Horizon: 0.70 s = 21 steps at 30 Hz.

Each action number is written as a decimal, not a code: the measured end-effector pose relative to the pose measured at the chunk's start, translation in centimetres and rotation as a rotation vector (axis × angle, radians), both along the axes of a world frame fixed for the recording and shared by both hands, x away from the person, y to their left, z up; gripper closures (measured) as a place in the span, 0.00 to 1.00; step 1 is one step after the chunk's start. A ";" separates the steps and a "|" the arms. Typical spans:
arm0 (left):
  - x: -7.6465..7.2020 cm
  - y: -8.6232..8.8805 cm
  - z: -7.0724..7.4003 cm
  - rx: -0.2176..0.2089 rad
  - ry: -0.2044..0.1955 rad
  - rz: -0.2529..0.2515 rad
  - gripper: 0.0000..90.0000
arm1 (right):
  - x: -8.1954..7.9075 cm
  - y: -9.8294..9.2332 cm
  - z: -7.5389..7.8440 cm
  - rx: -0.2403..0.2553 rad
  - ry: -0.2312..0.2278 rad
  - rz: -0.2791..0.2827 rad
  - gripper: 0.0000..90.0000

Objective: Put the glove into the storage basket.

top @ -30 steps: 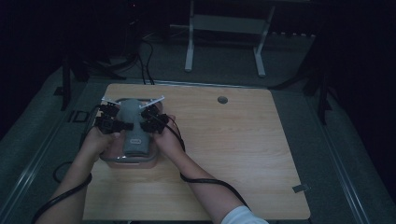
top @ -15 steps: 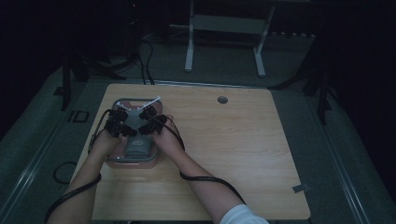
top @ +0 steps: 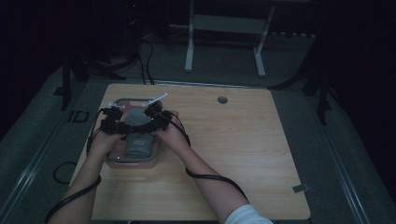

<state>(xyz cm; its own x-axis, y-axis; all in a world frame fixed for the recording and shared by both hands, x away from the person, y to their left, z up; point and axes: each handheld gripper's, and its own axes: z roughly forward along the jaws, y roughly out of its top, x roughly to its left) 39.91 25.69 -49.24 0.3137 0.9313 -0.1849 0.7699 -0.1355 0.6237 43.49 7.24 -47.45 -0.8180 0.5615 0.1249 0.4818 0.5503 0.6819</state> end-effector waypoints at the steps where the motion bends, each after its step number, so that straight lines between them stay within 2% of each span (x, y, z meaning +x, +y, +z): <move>1: -0.4 0.1 0.3 0.012 -0.031 0.009 0.23 | 0.0 -0.1 0.1 0.004 -0.003 0.012 0.25; 4: -1.1 0.4 1.0 -0.017 -0.079 0.032 0.20 | -0.1 -0.6 0.2 0.008 -0.040 0.056 0.20; 7: -1.8 0.4 1.5 0.005 -0.102 0.026 0.19 | -0.2 -0.8 0.0 -0.005 -0.060 0.092 0.19; 10: -2.6 0.4 1.9 0.013 -0.117 0.016 0.19 | -0.2 -1.0 -0.1 0.000 -0.060 0.111 0.19; 12: -3.2 0.5 2.1 -0.003 -0.128 0.009 0.19 | -0.4 -1.2 -0.1 0.007 -0.064 0.126 0.19; 13: -3.9 0.6 2.4 -0.004 -0.150 0.007 0.19 | -0.4 -1.3 0.0 0.010 -0.064 0.133 0.19; 15: -4.2 0.7 2.5 -0.017 -0.153 0.005 0.19 | -0.7 -1.4 0.1 0.014 -0.065 0.137 0.19; 19: -5.5 0.8 3.0 -0.035 -0.185 -0.004 0.19 | -1.3 -1.8 0.4 0.019 -0.080 0.162 0.19; 21: -6.2 0.7 3.1 -0.037 -0.188 -0.010 0.19 | -1.7 -2.0 0.6 0.027 -0.080 0.170 0.19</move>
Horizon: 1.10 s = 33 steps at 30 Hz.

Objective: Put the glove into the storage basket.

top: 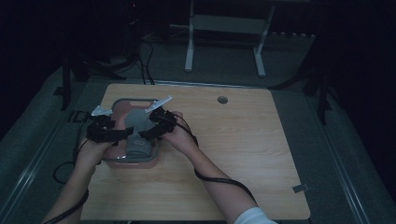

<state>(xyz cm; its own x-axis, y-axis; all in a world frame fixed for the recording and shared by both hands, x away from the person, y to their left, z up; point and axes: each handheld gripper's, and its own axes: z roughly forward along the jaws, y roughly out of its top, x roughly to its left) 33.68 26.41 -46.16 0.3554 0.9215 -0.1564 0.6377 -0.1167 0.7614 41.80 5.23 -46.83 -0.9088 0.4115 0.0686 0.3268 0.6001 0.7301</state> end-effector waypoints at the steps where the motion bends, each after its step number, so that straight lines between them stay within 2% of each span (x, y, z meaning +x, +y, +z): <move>1: -0.3 -0.1 0.0 0.009 -0.006 -0.003 0.19 | -0.2 -0.1 0.1 -0.001 -0.005 0.005 0.19; 3: -1.0 -0.3 0.0 0.011 -0.004 -0.017 0.17 | -0.6 -0.3 0.3 -0.002 -0.016 0.017 0.19; 12: -4.2 -1.0 0.0 -0.002 -0.052 -0.055 0.17 | -2.2 -1.7 0.5 -0.002 -0.036 0.044 0.19; 24: -7.9 -2.7 -1.3 -0.048 -0.084 -0.132 0.17 | -4.6 -3.7 -1.6 -0.008 -0.022 0.060 0.19; 29: -8.8 -3.3 -2.3 -0.054 -0.096 -0.151 0.17 | -5.0 -4.8 -2.2 0.019 -0.003 0.051 0.19; 31: -9.1 -3.5 -2.8 -0.065 -0.101 -0.160 0.17 | -5.2 -5.2 -2.3 0.021 -0.030 0.054 0.19; 33: -9.3 -3.6 -3.3 -0.070 -0.103 -0.168 0.17 | -5.3 -5.6 -2.5 0.018 -0.028 0.064 0.19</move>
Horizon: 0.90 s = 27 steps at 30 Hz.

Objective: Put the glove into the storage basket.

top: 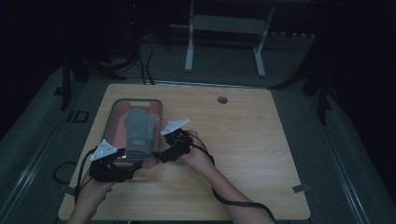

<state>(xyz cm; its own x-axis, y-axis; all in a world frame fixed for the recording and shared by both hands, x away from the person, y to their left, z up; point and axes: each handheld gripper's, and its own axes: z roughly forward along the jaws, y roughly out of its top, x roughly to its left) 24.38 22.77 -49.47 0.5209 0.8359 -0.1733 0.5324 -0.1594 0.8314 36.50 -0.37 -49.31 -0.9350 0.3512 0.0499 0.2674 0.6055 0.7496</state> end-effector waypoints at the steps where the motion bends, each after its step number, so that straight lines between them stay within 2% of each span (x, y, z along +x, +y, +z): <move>1: -0.1 -0.1 -0.3 -0.002 -0.004 -0.002 0.17 | -0.1 -0.2 -0.2 -0.006 0.000 0.004 0.19; 4: -0.6 -0.4 -1.1 -0.008 -0.031 -0.006 0.17 | -0.3 -0.8 -0.8 -0.020 0.009 0.016 0.19; 8: -1.5 -0.7 -1.3 -0.007 -0.069 -0.010 0.17 | -0.5 -1.4 -1.8 -0.026 0.029 0.007 0.19; 9: -1.8 -0.8 -1.4 0.004 -0.071 -0.016 0.17 | -0.5 -1.6 -2.1 -0.028 0.036 0.008 0.19; 13: -2.6 -1.3 -1.8 -0.001 -0.074 -0.041 0.17 | -0.9 -2.0 -3.0 -0.025 0.036 0.021 0.19; 15: -2.9 -1.5 -2.2 0.015 -0.055 -0.046 0.17 | -1.2 -2.1 -3.4 -0.029 0.035 0.026 0.19; 19: -3.2 -1.7 -3.0 0.024 -0.050 -0.054 0.17 | -1.3 -2.5 -4.2 -0.042 0.036 0.033 0.19; 21: -3.4 -1.7 -3.4 0.024 -0.078 -0.047 0.17 | -1.4 -2.7 -4.5 -0.046 0.040 0.026 0.19; 22: -3.5 -1.6 -3.6 0.018 -0.076 -0.045 0.17 | -1.3 -2.8 -4.7 -0.045 0.039 0.026 0.19; 23: -3.5 -1.5 -3.7 0.010 -0.067 -0.042 0.17 | -1.3 -2.9 -4.8 -0.042 0.041 0.021 0.19; 25: -3.6 -1.4 -4.2 0.010 -0.087 -0.064 0.17 | -1.3 -3.1 -5.1 -0.034 0.042 0.020 0.19; 27: -3.5 -1.2 -4.7 0.012 -0.069 -0.074 0.17 | -1.5 -3.3 -5.4 -0.009 0.034 0.026 0.19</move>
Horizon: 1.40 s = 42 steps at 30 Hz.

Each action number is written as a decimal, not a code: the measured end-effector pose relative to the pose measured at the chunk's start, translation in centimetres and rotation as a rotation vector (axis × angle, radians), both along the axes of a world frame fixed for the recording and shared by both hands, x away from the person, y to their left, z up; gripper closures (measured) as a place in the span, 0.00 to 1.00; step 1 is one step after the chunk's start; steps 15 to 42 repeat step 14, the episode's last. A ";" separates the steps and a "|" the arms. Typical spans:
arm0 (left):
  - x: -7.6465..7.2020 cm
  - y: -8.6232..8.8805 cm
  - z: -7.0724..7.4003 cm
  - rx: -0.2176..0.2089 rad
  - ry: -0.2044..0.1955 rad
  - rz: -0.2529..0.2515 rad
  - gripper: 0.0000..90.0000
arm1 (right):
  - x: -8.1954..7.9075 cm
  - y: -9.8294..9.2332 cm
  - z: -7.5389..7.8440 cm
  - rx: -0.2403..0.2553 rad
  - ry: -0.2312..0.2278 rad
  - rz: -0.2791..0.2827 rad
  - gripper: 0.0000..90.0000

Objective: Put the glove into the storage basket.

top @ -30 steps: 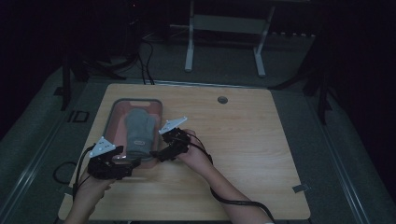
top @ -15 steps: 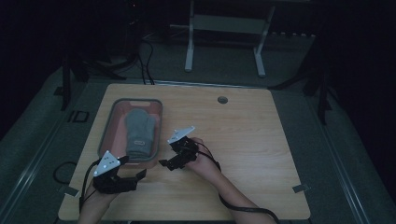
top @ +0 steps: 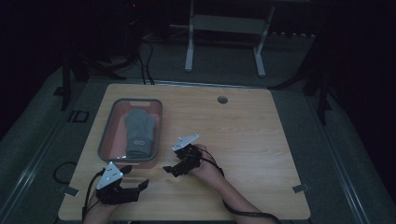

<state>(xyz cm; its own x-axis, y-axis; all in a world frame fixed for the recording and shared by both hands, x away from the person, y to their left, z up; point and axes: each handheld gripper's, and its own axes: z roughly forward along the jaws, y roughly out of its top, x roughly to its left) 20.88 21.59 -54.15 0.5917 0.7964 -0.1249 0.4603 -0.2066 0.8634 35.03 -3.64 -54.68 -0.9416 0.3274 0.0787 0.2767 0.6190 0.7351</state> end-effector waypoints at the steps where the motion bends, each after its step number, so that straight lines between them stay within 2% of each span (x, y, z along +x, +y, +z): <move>1: 0.0 0.2 -0.3 -0.005 -0.001 -0.002 0.17 | -0.1 0.0 -0.1 -0.001 -0.004 0.010 0.19; 3: 0.2 0.4 -0.7 -0.027 0.030 0.001 0.17 | -0.3 0.0 -0.4 0.003 -0.016 0.028 0.18; 8: 0.2 0.5 -1.5 0.001 0.061 0.010 0.17 | -0.5 0.3 -1.1 -0.016 -0.023 0.044 0.17; 42: 0.1 0.6 -1.7 -0.005 0.054 0.012 0.17 | -0.4 0.3 -1.3 -0.026 -0.020 0.046 0.17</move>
